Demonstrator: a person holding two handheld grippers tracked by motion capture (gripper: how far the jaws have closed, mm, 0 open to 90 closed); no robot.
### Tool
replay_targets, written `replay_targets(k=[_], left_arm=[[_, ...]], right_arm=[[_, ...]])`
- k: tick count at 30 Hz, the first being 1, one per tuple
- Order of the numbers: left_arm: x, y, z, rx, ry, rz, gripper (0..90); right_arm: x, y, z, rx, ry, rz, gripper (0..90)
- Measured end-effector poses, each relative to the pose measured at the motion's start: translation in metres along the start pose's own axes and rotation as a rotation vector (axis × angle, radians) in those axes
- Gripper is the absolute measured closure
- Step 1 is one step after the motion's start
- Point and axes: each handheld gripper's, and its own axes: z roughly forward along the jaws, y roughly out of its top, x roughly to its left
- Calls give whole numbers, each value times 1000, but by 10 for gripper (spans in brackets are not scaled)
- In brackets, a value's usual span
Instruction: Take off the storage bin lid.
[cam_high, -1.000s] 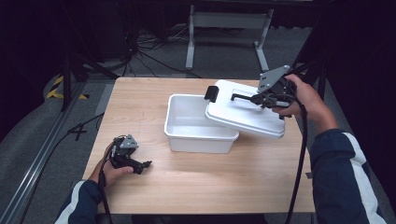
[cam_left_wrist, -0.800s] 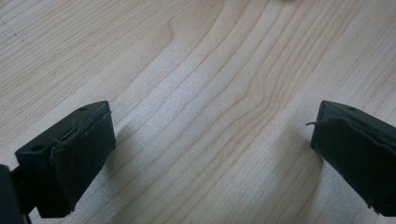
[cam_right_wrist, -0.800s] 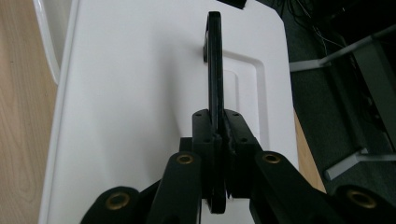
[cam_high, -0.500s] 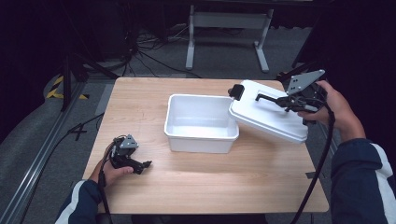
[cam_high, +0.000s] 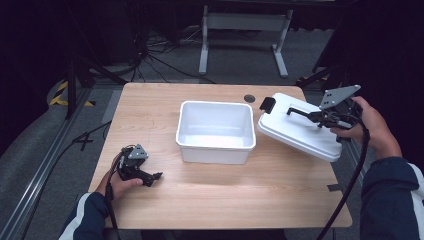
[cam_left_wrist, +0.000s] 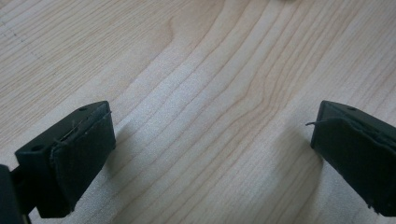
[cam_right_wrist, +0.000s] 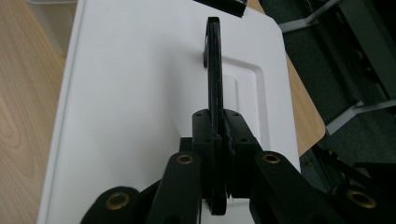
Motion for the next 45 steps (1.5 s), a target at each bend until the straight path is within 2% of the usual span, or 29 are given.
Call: replay_targets(k=[3, 9, 12, 14, 16, 20, 23, 26, 30, 39, 45], left_arm=[[0, 0, 0, 0, 0, -1, 2], [-1, 0, 0, -1, 3, -7, 2], [0, 0, 0, -1, 3, 6, 2], [0, 0, 1, -2, -1, -1, 2], [0, 0, 1, -3, -1, -3, 2], [0, 0, 1, -3, -1, -3, 2], [0, 0, 1, -3, 0, -4, 2], [0, 0, 1, -1, 1, 1, 2], [0, 0, 1, -1, 1, 0, 2], [0, 0, 1, -3, 0, -4, 2], [0, 0, 1, -2, 0, -4, 2]], right_arm=[[1, -13, 5, 9, 3, 27, 850], [8, -30, 15, 10, 10, 51, 850], [11, -39, 26, 14, 25, 66, 850], [13, -43, 34, 18, 37, 78, 850], [14, -45, 42, 18, 47, 89, 850], [20, -44, 62, 42, 58, 82, 850], [23, -43, 72, 39, 79, 79, 850], [24, -43, 78, 31, 82, 86, 850], [30, -46, 94, 42, 84, 101, 850], [36, -51, 110, 62, 99, 115, 847], [38, -55, 113, 35, 111, 139, 847]])
